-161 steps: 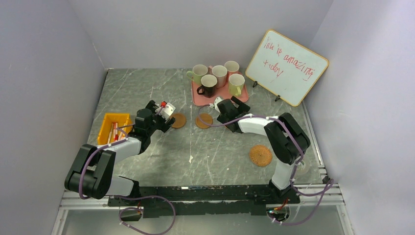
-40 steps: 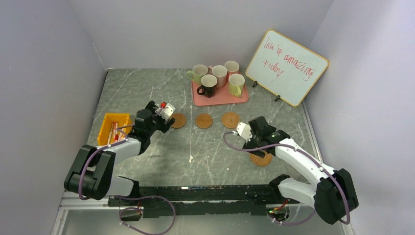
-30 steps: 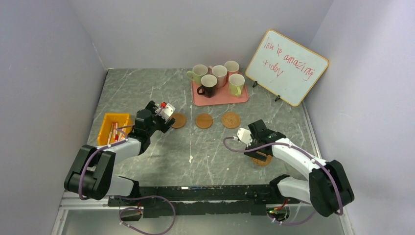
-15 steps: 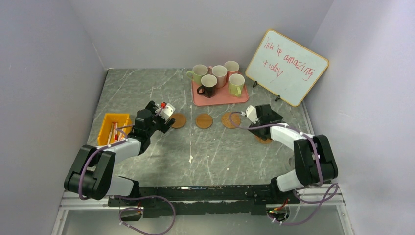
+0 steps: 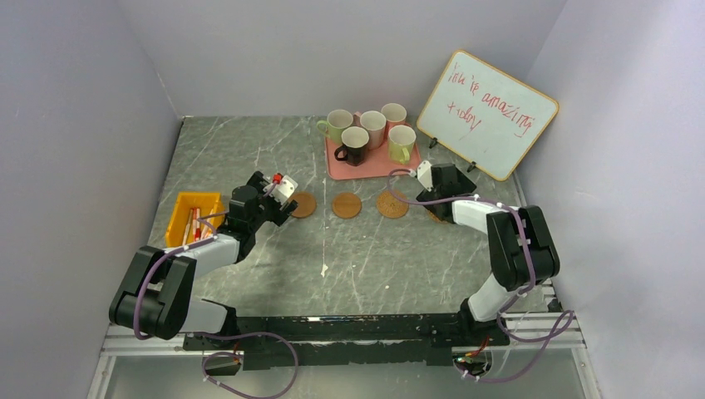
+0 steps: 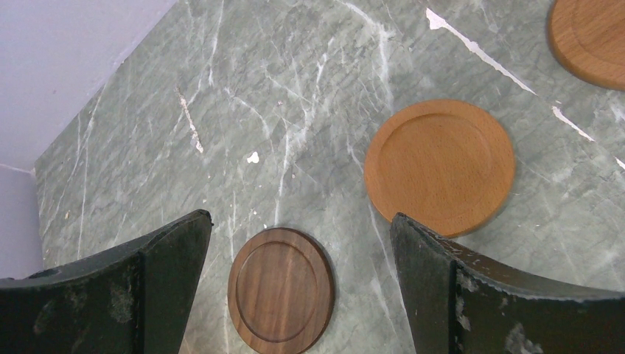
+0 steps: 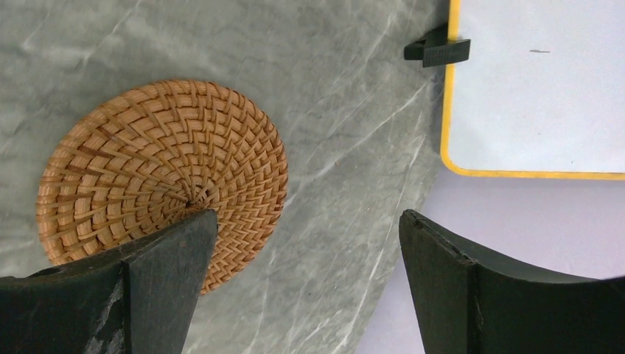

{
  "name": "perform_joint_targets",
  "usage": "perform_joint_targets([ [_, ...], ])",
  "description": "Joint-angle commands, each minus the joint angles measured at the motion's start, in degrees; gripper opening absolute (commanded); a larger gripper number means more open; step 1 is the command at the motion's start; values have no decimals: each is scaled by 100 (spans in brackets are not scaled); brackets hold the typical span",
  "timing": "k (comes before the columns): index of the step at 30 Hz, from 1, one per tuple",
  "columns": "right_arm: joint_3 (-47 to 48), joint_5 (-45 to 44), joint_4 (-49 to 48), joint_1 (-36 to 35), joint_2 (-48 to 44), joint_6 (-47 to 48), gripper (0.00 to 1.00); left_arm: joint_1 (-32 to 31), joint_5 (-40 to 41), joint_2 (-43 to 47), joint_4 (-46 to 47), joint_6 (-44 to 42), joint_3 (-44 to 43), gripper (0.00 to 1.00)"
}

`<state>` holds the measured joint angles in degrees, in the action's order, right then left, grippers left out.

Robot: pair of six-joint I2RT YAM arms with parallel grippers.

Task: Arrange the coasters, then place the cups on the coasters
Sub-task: Move the coaster to the center of the board.

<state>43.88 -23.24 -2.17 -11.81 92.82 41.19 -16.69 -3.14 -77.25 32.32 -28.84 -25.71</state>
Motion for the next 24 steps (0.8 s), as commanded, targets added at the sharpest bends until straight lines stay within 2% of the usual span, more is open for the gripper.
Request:
perform_joint_targets([
  [1, 119, 184, -208, 1, 456, -460, 100, 18, 24, 68, 259, -7, 9, 96],
  [12, 209, 159, -186, -1, 571, -514, 100, 18, 26, 35, 275, -8, 2, 96],
  [24, 265, 198, 37, 2, 245, -527, 100, 20, 24, 44, 268, -8, 3, 96],
])
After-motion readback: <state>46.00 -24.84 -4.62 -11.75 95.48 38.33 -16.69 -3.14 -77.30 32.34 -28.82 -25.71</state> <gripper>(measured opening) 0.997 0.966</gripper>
